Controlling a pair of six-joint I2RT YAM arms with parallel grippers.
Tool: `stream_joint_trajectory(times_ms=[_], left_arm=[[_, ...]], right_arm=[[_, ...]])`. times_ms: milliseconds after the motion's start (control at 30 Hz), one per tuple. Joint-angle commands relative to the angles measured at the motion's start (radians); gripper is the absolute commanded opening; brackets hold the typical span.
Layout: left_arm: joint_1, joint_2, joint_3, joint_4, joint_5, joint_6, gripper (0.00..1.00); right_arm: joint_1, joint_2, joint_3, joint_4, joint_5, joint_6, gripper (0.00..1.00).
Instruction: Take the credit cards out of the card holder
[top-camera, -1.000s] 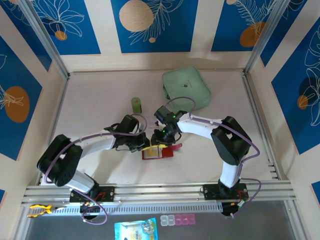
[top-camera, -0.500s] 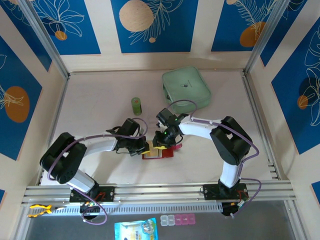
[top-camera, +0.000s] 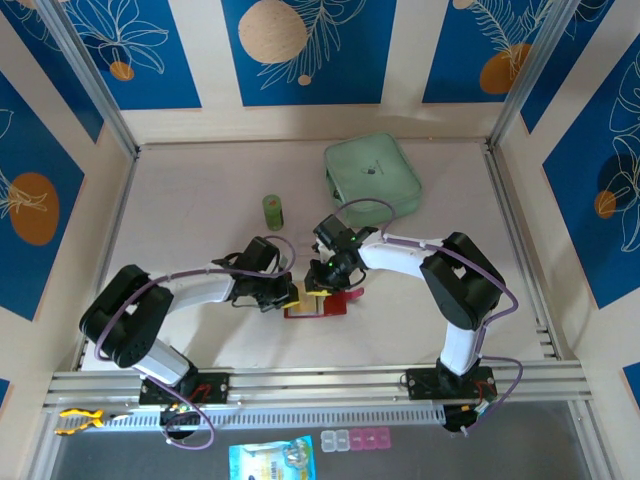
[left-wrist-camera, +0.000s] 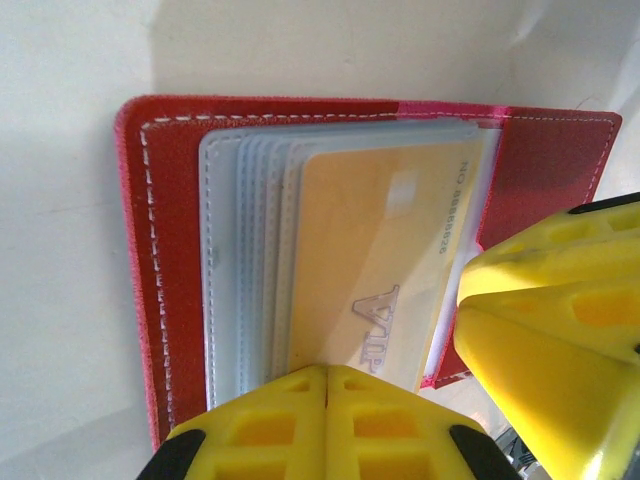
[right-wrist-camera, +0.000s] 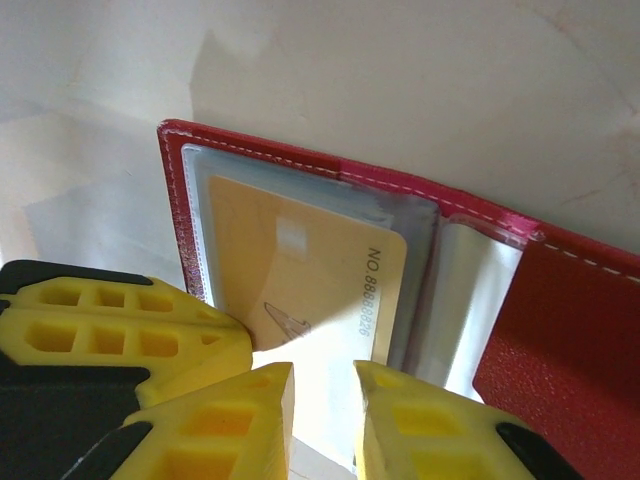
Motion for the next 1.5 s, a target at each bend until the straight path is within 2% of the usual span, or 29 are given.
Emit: stream_joint_trajectory(times_ms=[0,467,700,1067,1467], left_arm=[[-0.007,-0.022,-0.009,-0.063,-0.037,0.010,0.05],[-0.004,-0.037,0.083,-0.177,-0.113,0.085,0.15],[-0.002,-0.007,0.095,-0.236,-0.152,0.131,0.15],[-0.002,0.004,0.054,-0.206,-0.128,0.107,0.14],[-0.003,0.001,0.050,-0.207,-0.120,0.098,0.13]], right_arm=[[-0.005,0.011,-0.017,-0.013,-0.003,0.005,0.24],[-0.004,-0.010,-0.028,0.001,-0.018,0.008,0.24],[-0.002,-0.024,-0.038,0.010,-0.020,0.017,0.24],[-0.002,-0.024,-0.055,0.051,-0.045,0.027,0.24],[-0.007,-0.057,-0.058,0.025,-0.006,0.030,0.24]])
